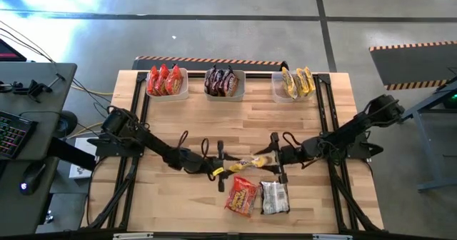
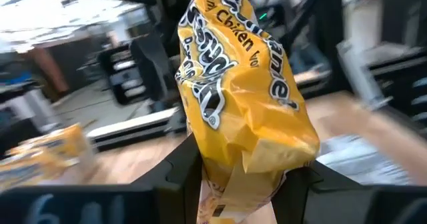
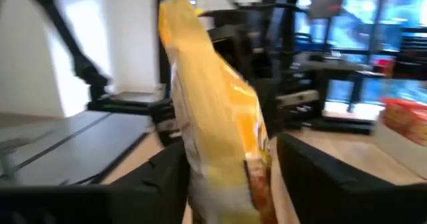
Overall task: Sort Maruchan noodles
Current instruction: Put the yellow noodle pack into the transparent bin
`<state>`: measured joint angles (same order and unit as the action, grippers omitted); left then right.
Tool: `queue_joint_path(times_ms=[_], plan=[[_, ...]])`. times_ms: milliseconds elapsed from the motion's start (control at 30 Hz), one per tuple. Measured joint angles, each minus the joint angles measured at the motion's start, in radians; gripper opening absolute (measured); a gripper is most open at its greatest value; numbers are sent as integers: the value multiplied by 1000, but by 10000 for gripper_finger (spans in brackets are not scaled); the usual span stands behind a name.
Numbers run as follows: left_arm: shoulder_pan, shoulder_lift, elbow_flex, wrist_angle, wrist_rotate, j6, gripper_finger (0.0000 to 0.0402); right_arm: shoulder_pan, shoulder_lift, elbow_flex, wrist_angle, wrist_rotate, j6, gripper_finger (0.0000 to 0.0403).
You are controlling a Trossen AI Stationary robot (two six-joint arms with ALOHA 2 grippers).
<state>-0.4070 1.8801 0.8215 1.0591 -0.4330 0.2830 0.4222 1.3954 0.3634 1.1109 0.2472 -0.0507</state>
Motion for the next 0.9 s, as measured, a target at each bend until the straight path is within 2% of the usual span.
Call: queue_joint_path(times_ms=[200,367,533,733,900], plan=[[0,0,0,-70,-149,24,111,-1,-38,0,-39,182,16,241],[-3,1,0,-88,-258,43,111,-2,-77,2,-62,292,32,245],[-21,1,-1,-87,-442,94,111,-2,-150,2,-149,406,129,245],[-19,1,-1,-83,-597,89,110,-2,-231,3,-314,480,294,245],[4,1,-1,-77,-734,89,110,-21,-227,3,-448,497,552,246]])
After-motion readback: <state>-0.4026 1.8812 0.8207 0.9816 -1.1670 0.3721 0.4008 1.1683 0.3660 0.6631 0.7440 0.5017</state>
